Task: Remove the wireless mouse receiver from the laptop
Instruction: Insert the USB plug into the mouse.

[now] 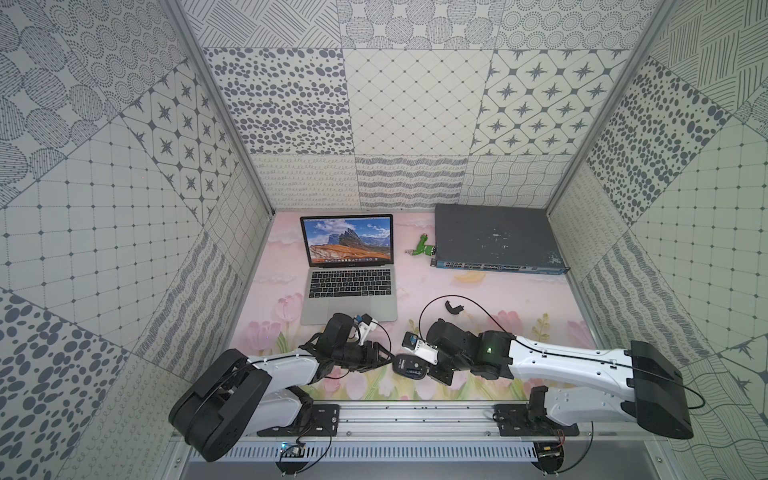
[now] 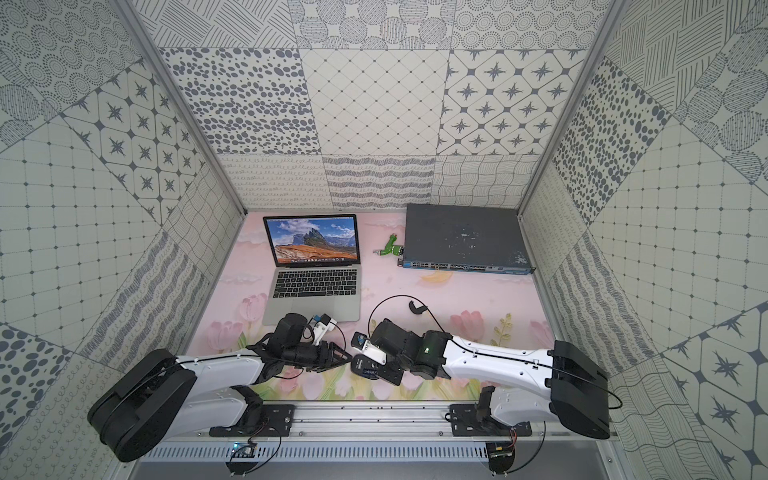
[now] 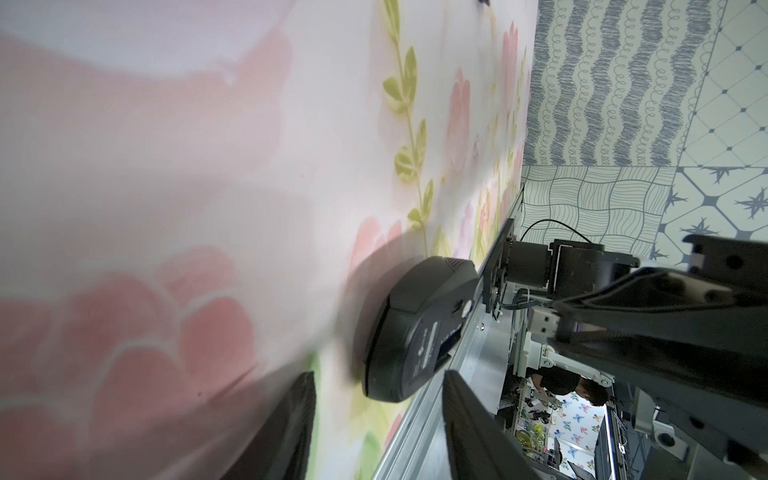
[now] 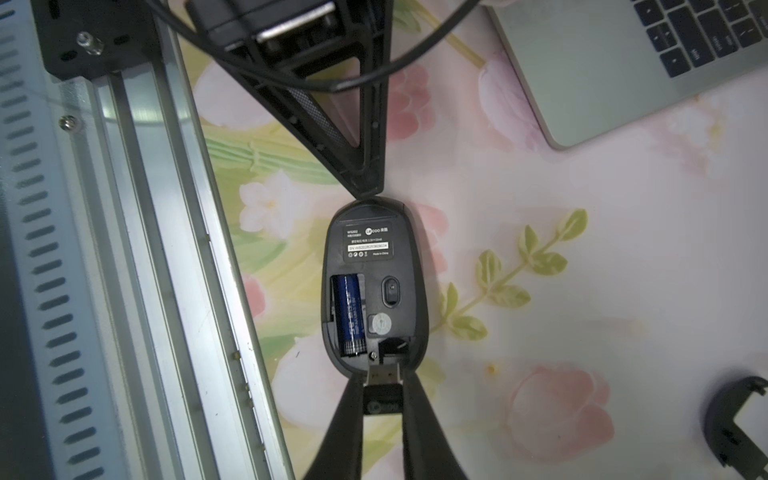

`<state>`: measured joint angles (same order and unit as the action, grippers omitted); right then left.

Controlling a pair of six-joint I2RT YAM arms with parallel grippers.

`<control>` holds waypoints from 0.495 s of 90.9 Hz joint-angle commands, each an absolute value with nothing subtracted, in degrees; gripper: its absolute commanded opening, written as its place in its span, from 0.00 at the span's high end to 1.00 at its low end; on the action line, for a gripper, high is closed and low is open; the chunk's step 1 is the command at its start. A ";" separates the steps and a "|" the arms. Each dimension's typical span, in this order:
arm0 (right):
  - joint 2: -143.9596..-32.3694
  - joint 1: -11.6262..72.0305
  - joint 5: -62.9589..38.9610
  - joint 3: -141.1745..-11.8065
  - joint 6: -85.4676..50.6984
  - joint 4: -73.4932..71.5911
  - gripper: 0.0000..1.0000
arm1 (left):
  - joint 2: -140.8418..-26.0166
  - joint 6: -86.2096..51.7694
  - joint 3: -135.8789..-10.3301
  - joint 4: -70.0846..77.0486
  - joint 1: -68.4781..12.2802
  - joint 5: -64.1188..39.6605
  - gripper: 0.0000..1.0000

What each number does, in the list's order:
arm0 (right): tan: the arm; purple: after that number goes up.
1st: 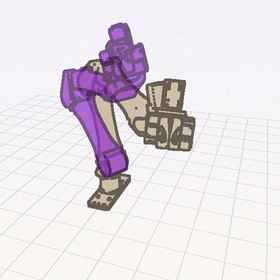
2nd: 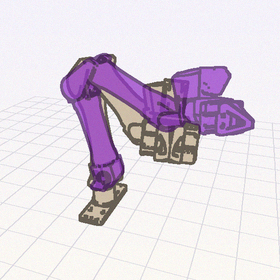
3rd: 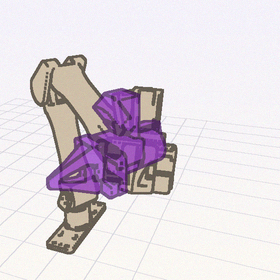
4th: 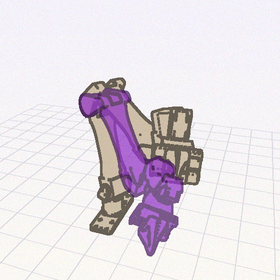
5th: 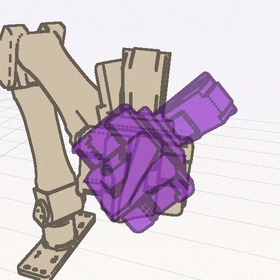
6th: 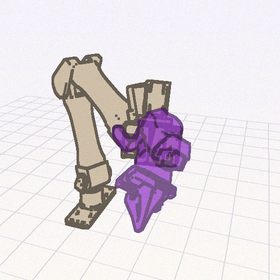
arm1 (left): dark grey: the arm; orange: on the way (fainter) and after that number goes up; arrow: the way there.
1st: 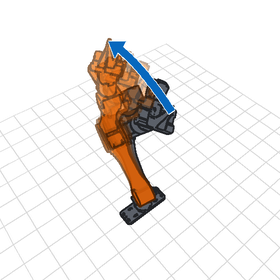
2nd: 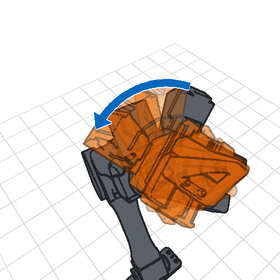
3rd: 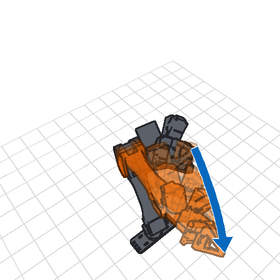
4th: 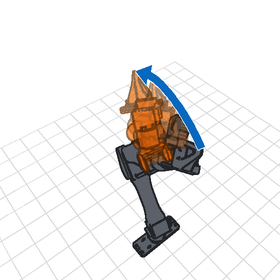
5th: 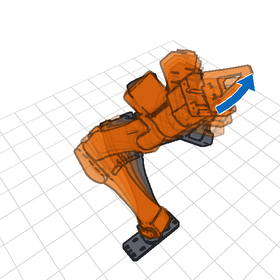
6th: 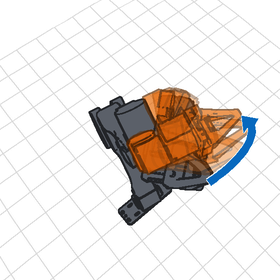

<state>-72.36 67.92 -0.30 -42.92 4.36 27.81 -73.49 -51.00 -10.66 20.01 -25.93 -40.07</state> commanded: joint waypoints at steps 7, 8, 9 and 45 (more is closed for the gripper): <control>-74.51 68.29 0.57 -46.09 4.25 29.20 0.95 | -74.97 -48.26 -10.29 18.53 -26.10 -39.03 0.47; -74.61 68.29 0.68 -46.20 4.41 29.37 0.95 | -74.97 -48.30 -10.29 18.58 -26.10 -39.03 0.47; -74.79 68.29 0.82 -46.31 4.54 29.49 0.95 | -75.02 -48.36 -10.28 18.61 -26.10 -39.03 0.46; -77.32 68.27 0.99 -47.78 7.15 31.79 0.95 | -75.83 -48.36 -10.37 19.27 -26.14 -39.55 0.46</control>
<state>-76.53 67.92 0.38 -46.19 5.98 31.29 -74.91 -49.95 -10.66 21.76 -25.93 -41.15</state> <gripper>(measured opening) 0.187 0.540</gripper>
